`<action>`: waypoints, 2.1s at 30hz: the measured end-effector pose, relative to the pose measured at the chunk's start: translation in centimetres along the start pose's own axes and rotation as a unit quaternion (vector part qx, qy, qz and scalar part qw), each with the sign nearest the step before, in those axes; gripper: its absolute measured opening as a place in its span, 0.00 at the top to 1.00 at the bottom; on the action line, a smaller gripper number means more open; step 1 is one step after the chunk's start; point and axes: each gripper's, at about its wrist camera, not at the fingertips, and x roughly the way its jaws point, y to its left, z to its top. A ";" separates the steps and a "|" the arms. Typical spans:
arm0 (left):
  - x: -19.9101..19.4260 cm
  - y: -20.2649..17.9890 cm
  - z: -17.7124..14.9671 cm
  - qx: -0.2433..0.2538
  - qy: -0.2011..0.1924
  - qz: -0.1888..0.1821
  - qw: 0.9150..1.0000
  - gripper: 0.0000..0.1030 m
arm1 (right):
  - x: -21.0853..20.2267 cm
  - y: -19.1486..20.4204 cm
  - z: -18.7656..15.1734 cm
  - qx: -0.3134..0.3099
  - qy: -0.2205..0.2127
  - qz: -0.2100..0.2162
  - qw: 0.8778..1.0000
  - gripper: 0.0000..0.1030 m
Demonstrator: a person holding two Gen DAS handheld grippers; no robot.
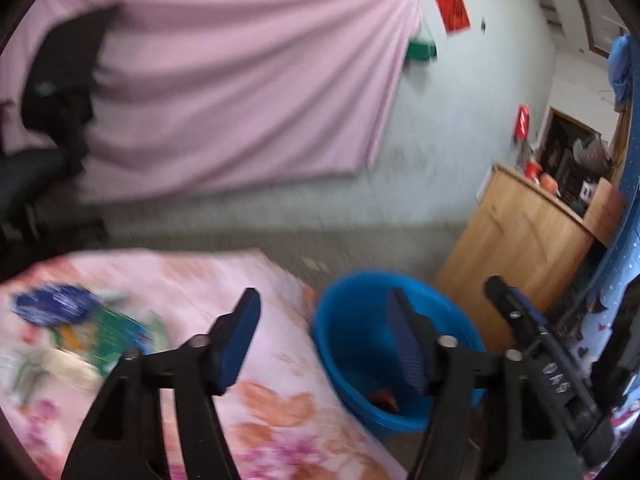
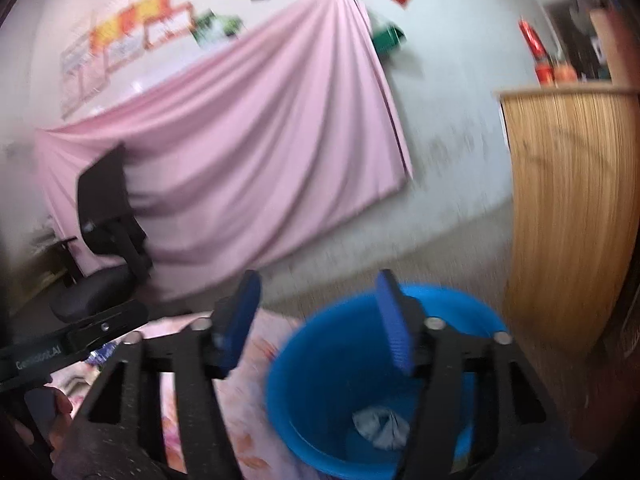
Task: Collect trash
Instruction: 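Drop the red cup and grey mask into the blue basin, opening both tools, then reach the right tool to the green wrapper while the left tool reaches the white box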
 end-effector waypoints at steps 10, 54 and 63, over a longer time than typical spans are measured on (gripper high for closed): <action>-9.3 5.8 -0.1 0.000 -0.111 0.093 0.989 0.02 | -3.9 6.9 1.5 -0.031 -0.114 0.059 0.991 0.00; -5.3 23.4 -6.7 -0.079 0.137 0.184 0.970 0.03 | 11.5 21.1 -7.2 -0.162 0.269 0.125 0.941 0.00; -3.2 24.5 -7.4 -0.084 0.176 0.160 0.968 0.06 | 15.6 22.9 -9.8 -0.178 0.365 0.130 0.905 0.00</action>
